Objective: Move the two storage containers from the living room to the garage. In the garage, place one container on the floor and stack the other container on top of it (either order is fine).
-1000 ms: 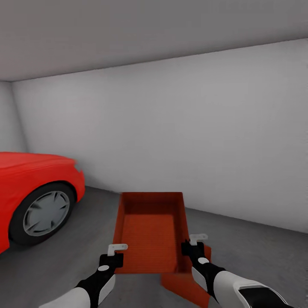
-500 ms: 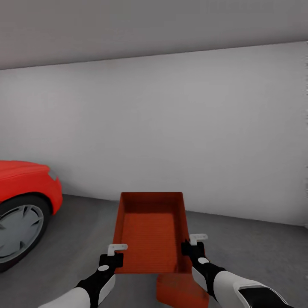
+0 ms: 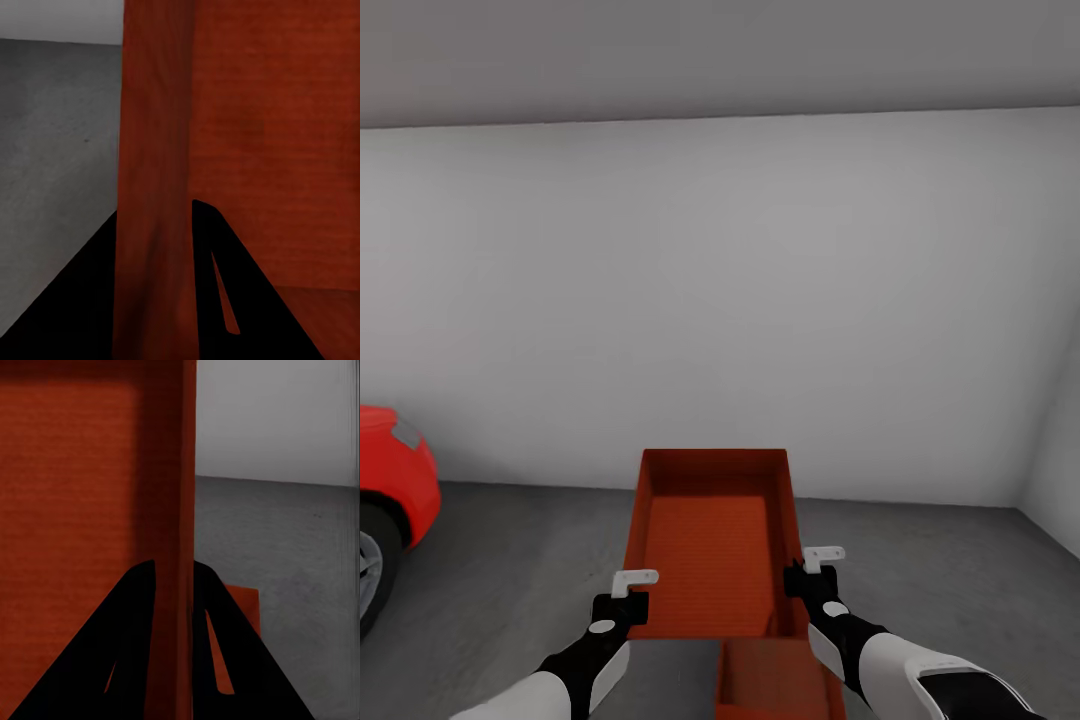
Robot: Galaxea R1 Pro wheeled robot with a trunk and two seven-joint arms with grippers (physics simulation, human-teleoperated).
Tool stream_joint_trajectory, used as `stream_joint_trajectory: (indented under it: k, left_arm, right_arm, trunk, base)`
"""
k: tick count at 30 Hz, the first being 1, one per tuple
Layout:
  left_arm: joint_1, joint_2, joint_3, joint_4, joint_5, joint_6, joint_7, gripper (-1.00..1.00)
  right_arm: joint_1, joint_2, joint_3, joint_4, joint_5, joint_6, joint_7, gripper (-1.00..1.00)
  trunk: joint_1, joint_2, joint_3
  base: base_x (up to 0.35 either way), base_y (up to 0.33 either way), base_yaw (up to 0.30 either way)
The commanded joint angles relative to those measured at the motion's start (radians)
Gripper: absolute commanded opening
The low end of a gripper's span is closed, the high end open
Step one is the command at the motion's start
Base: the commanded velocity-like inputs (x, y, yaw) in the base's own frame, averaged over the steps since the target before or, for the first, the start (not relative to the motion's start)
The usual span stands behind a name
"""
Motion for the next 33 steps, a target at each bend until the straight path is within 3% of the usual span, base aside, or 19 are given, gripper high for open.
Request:
stream_joint_trajectory:
  k: [1, 24, 33]
  left_arm:
    - [-0.002, 0.009, 0.06, -0.004, -0.007, -0.005, 0.014, -1.0]
    - [-0.002, 0.009, 0.06, -0.004, -0.007, -0.005, 0.014, -1.0]
    - [-0.002, 0.009, 0.06, -0.001, -0.006, -0.005, 0.014, -1.0]
  right_arm:
    - [-0.001, -0.009, -0.033, 0.004, -0.015, -0.004, -0.009, -1.0]
    - [-0.001, -0.009, -0.033, 0.004, -0.015, -0.004, -0.009, -1.0]
    - [-0.001, -0.009, -0.033, 0.004, -0.015, -0.004, -0.009, -1.0]
  trunk:
    - [0.001, -0.001, -0.002]
    - [0.001, -0.001, -0.002]
    - [0.001, -0.001, -0.002]
  base:
    - [0.292, 0.227, -0.277]
    - [0.291, 0.227, -0.275]
    - [0.071, 0.05, -0.038]
